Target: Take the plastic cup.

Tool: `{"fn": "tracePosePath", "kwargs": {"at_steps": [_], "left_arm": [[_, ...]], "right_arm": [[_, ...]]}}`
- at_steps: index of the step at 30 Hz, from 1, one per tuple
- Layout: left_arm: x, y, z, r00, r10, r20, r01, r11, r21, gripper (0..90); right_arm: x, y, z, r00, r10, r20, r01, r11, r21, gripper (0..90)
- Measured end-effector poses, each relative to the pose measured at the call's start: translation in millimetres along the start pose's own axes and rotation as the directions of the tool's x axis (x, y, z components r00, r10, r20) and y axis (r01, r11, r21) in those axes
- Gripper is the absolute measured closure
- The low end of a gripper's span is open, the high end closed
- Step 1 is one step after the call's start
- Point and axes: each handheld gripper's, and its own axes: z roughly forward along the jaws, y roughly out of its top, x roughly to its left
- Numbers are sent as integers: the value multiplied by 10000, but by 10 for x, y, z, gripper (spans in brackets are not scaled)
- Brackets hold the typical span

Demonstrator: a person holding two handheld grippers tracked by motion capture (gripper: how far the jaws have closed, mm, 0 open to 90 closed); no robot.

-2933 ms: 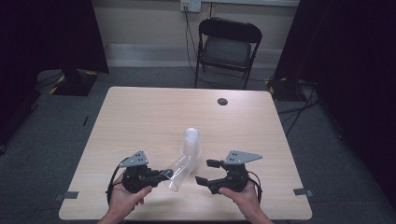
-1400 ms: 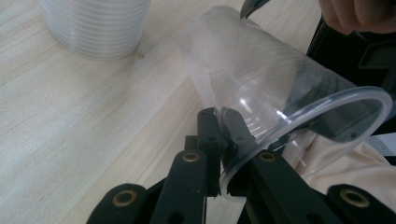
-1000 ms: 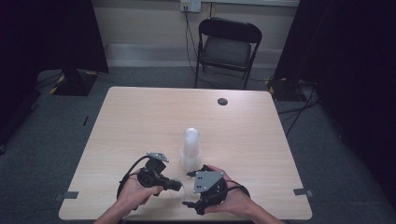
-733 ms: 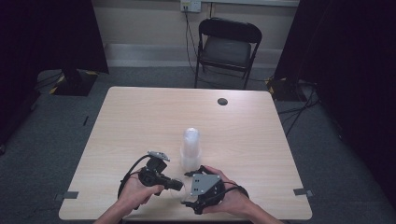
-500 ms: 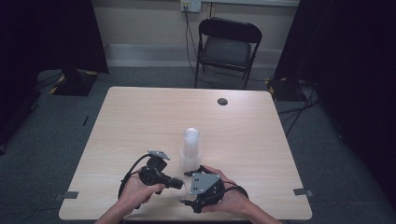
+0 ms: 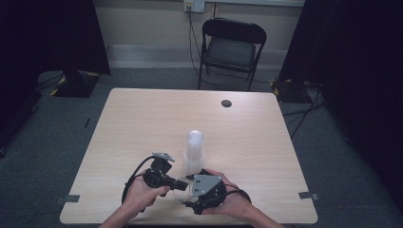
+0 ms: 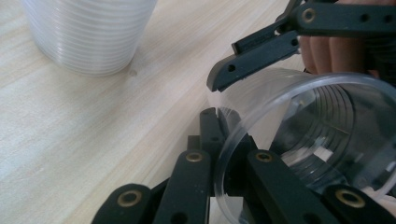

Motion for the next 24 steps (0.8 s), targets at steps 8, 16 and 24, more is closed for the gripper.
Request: {"fn": "tracePosePath", "kwargs": {"at_steps": [8,16,24], "left_arm": [[6,10,42,9995,-157,-278,163,9997,207,898],[9,4,50,9993,-189,-328,194,9997,175,894],[30,-19,42,9995,-292,-146,289,9993,-232,870]], "right_arm": [[28,41,15,9996,-200,218,201,9998,-83,253],[44,42,22,9994,-291,181,293,9995,-87,276],[27,33,9,9996,-38,263,46,9995,-308,285]]}}
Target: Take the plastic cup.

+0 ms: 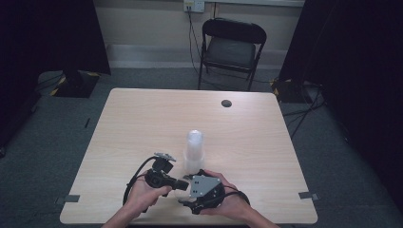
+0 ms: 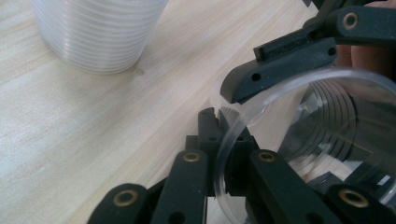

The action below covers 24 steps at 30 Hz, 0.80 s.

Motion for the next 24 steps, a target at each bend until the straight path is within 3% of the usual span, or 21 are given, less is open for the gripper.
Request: {"fn": "tracePosePath", "kwargs": {"at_steps": [4,12,19,24], "left_arm": [[-5,-15,-7,9998,204,-21,-205,9996,-187,825],[6,-33,-62,9999,105,-14,-105,9983,-572,735],[34,-73,-157,9996,274,-15,-273,9870,-1584,705],[50,-91,-189,9995,321,10,-314,9841,-1751,672]], "right_arm": [[-31,-18,-17,9996,275,10,-274,9995,-126,289],[-60,-31,-47,9983,574,74,-571,9979,-290,291],[-75,-76,-56,9959,896,156,-890,9954,-343,293],[-97,-109,-63,9929,1177,163,-1168,9921,-448,295]]}}
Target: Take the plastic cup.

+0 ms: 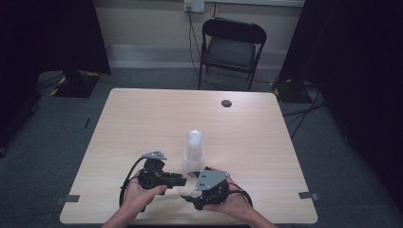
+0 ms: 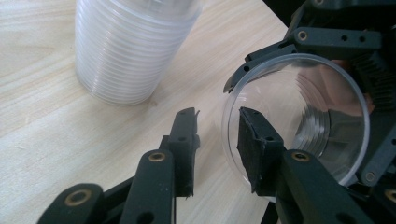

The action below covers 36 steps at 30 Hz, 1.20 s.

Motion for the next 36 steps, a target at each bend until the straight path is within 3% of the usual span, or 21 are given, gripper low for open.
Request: {"fn": "tracePosePath", "kwargs": {"at_steps": [5,10,11,18,22,27,29,36], "left_arm": [[-14,-4,-48,9998,166,99,-163,9992,-366,645],[-4,-11,-96,9998,185,28,-183,9983,-553,604],[8,-16,-127,9996,216,-206,-229,9976,-648,579],[47,-38,-182,9981,250,-560,-296,9962,-820,524],[59,-48,-195,9942,302,-1036,-381,9965,-747,482],[80,-50,-209,9906,299,-1333,-416,9954,-858,405],[86,-67,-226,9845,328,-1721,-494,9944,-935,389],[94,-122,-269,9755,372,-2170,-626,9918,-1113,344]], "right_arm": [[-30,-35,-21,9987,518,-8,-518,9985,-159,296],[-55,-63,-45,9974,715,9,-715,9973,-144,297],[-65,-77,-66,9961,881,32,-881,9959,-186,297],[-120,-130,-111,9925,1198,231,-1195,9927,-126,298],[-142,-137,-143,9906,1327,343,-1322,9911,-164,299],[-198,-163,-198,9864,1600,367,-1594,9870,-200,300],[-217,-179,-225,9847,1698,386,-1691,9853,-228,300],[-261,-234,-290,9790,1971,521,-1958,9802,-293,302]]}}
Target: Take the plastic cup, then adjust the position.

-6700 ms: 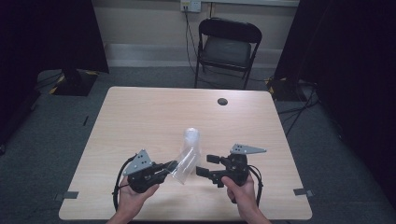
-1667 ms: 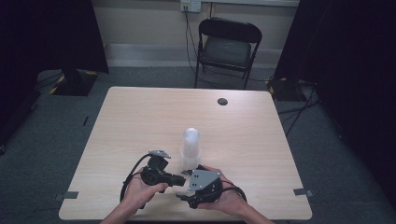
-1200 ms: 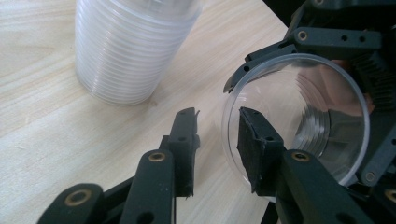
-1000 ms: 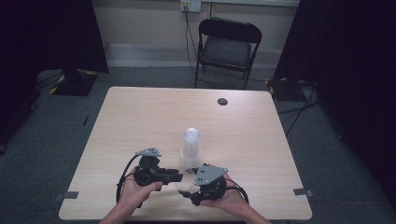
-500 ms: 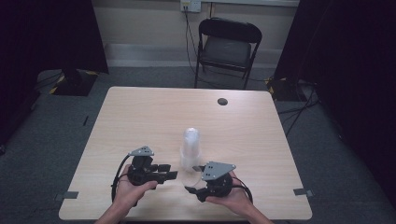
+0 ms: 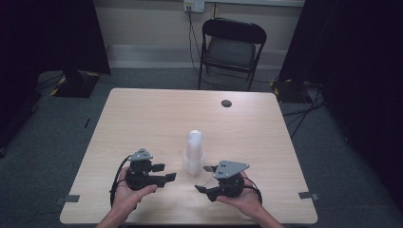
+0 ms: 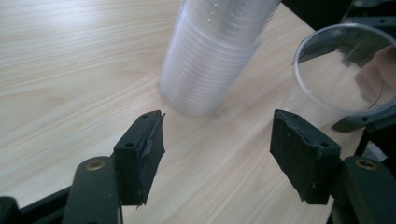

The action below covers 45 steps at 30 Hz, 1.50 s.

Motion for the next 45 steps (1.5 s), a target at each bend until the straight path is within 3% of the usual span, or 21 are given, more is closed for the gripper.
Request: {"fn": "tracePosePath", "kwargs": {"at_steps": [4,7,9,10,14,16,19,24,30,33,39,45], "left_arm": [[34,-29,-28,10000,87,-35,-88,9993,-353,297],[46,-38,-47,9992,213,-331,-232,9981,-579,280],[46,-44,-53,9986,350,-394,-373,9975,-596,280],[43,-71,-58,9967,637,-506,-665,9962,-557,273],[68,-136,-59,9950,770,-633,-795,9962,-370,266],[97,-184,-46,9946,663,-797,-691,9971,-325,268],[107,-229,-42,9923,810,-942,-839,9961,-273,272],[118,-237,-106,9899,930,-1070,-980,9943,-425,265],[145,-278,-106,9910,732,-1120,-786,9959,-444,259],[163,-285,-114,9919,620,-1112,-683,9962,-535,266],[197,-294,-137,9917,461,-1203,-540,9966,-629,267],[211,-306,-131,9924,394,-1162,-464,9972,-582,267]], "right_arm": [[-47,-21,-46,9993,347,129,-345,9993,-172,305],[-106,-43,-97,9974,639,319,-630,9976,-278,306],[-124,-47,-109,9970,670,394,-660,9974,-280,306],[-159,-56,-132,9952,782,592,-766,9966,-301,307],[-227,-64,-174,9912,998,871,-968,9946,-386,310],[-288,-63,-198,9868,1197,1092,-1155,9923,-442,312],[-434,-55,-235,9774,1554,1433,-1469,9868,-681,316],[-576,-27,-265,9690,1748,1746,-1612,9829,-893,316],[-787,45,-318,9554,1983,2189,-1728,9763,-1300,316],[-888,61,-304,9468,2030,2499,-1783,9769,-1178,317],[-1100,36,-209,9254,2466,2877,-2188,9676,-1257,315],[-1199,53,-142,9171,2564,3053,-2244,9649,-1362,313]]}}
